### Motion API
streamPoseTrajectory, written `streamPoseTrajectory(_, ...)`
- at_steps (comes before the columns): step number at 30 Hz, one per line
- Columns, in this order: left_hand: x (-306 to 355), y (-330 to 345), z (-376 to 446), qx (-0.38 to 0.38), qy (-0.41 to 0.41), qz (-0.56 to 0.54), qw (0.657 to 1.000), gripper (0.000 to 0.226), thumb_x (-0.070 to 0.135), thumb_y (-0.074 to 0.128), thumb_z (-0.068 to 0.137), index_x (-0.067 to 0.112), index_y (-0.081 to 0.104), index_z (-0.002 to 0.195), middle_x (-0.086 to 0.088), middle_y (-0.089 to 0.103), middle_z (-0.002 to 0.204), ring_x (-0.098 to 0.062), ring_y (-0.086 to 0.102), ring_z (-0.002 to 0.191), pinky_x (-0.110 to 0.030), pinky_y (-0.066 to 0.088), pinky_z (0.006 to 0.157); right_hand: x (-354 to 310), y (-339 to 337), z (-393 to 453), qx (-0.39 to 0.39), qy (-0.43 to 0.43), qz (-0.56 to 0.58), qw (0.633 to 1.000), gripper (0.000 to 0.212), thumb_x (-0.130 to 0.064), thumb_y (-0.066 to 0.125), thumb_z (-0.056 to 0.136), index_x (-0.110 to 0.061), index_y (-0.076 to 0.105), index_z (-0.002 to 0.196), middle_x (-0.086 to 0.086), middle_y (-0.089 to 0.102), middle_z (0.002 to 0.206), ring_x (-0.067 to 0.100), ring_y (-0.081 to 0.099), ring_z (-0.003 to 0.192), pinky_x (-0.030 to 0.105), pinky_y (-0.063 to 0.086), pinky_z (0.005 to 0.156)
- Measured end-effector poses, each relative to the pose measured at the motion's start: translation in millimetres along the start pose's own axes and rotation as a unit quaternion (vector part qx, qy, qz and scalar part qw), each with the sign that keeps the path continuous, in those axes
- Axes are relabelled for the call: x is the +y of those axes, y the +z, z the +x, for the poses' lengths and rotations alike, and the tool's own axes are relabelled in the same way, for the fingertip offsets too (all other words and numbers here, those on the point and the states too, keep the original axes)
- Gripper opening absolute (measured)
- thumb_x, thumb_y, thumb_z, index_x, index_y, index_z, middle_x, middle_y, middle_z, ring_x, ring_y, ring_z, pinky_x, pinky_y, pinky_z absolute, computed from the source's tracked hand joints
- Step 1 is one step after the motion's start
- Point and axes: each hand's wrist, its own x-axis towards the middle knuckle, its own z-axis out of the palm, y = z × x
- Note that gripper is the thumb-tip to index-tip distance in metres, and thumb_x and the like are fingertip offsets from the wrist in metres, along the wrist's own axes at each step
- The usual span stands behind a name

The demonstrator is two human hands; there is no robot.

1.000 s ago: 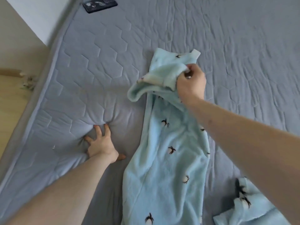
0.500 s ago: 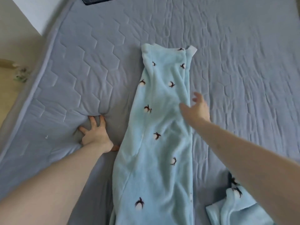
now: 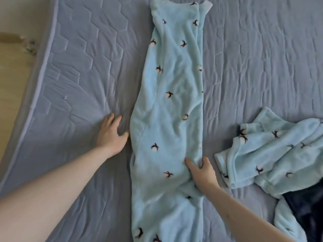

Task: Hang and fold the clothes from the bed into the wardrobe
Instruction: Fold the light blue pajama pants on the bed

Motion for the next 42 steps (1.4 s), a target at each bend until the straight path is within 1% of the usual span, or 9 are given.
streamPoseTrajectory(3,-3.0,14.7,-76.3,-0.005,-0.052,-0.149,0.988,0.053,0.054,0.06,0.086,0.023,0.065,0.129,-0.001,0.056,0.136,-0.021,0.051,0.132,-0.036,0.042,0.107,25.6,-2.2,-29.0,-0.042,0.043,0.018,0.998,0.044,-0.054,0.075,0.084,-0.025,0.059,0.111,-0.005,0.069,0.11,0.014,0.067,0.096,0.035,0.057,0.084)
streamPoseTrajectory(8,-9.8,44.2,-200.6,-0.165,-0.181,-0.245,0.938,0.023,0.052,0.072,0.086,0.031,0.067,0.094,0.016,0.074,0.088,-0.005,0.069,0.09,-0.022,0.053,0.074,60.0,-10.7,-81.5,-0.118,0.114,0.057,0.985,0.047,-0.063,0.079,0.076,-0.036,0.057,0.108,-0.011,0.07,0.107,0.009,0.07,0.094,0.018,0.053,0.064)
streamPoseTrajectory(11,-16.2,61.6,-247.7,-0.227,-0.209,-0.277,0.91,0.03,0.049,0.079,0.079,0.032,0.07,0.102,0.024,0.075,0.094,0.006,0.07,0.084,-0.013,0.05,0.066,87.3,-8.6,-104.1,-0.153,0.13,0.035,0.979,0.038,-0.049,0.079,0.084,-0.028,0.063,0.112,-0.011,0.074,0.103,0.005,0.072,0.088,0.015,0.054,0.06)
streamPoseTrajectory(16,-21.2,83.3,-281.8,-0.252,-0.276,-0.284,0.883,0.039,0.044,0.078,0.061,0.022,0.076,0.093,0.01,0.079,0.089,-0.007,0.074,0.082,-0.026,0.059,0.071,112.1,-5.4,-125.8,-0.144,0.172,0.053,0.973,0.03,-0.035,0.071,0.094,-0.02,0.063,0.119,-0.004,0.074,0.105,0.013,0.072,0.093,0.02,0.054,0.063)
streamPoseTrajectory(20,-27.3,79.3,-294.4,-0.272,-0.268,-0.23,0.895,0.022,0.037,0.074,0.076,0.022,0.074,0.092,0.01,0.077,0.084,-0.01,0.072,0.083,-0.039,0.061,0.083,110.5,-12.0,-142.7,-0.133,0.181,0.029,0.974,0.027,-0.034,0.067,0.096,-0.018,0.062,0.118,-0.002,0.071,0.103,0.015,0.069,0.091,0.024,0.052,0.061)
streamPoseTrajectory(24,-25.2,59.0,-299.9,-0.261,-0.278,-0.21,0.9,0.01,0.029,0.075,0.081,0.021,0.073,0.085,0.011,0.075,0.071,-0.009,0.071,0.073,-0.032,0.062,0.067,101.1,-13.4,-163.1,-0.143,0.171,0.003,0.975,0.028,-0.029,0.064,0.098,-0.014,0.061,0.122,0.0,0.07,0.103,0.015,0.068,0.088,0.021,0.05,0.057)
streamPoseTrajectory(31,9.6,0.0,-306.8,-0.208,-0.283,-0.275,0.895,0.035,0.039,0.075,0.074,0.022,0.065,0.104,0.0,0.075,0.096,-0.021,0.073,0.086,-0.04,0.063,0.07,67.7,-34.1,-189.4,-0.127,0.177,0.024,0.976,0.032,-0.028,0.067,0.093,-0.013,0.059,0.12,0.006,0.071,0.107,0.023,0.071,0.094,0.039,0.061,0.08)
streamPoseTrajectory(36,50.7,-60.7,-287.2,-0.158,-0.218,-0.325,0.906,0.03,0.046,0.068,0.089,0.048,0.055,0.116,0.014,0.07,0.104,-0.01,0.074,0.079,-0.025,0.057,0.058,11.9,-65.1,-188.5,-0.087,0.118,0.106,0.983,0.045,-0.022,0.067,0.089,-0.028,0.044,0.128,-0.006,0.065,0.107,0.014,0.068,0.093,0.029,0.053,0.064)
streamPoseTrajectory(42,111.5,-110.5,-211.9,-0.13,-0.19,-0.396,0.889,0.02,0.036,0.063,0.095,0.021,0.077,0.096,-0.006,0.079,0.085,-0.014,0.072,0.061,-0.027,0.054,0.051,-78.9,-91.0,-156.3,-0.051,0.081,0.207,0.974,0.02,-0.018,0.064,0.092,-0.013,0.074,0.108,0.008,0.078,0.097,0.025,0.074,0.089,0.038,0.063,0.075)
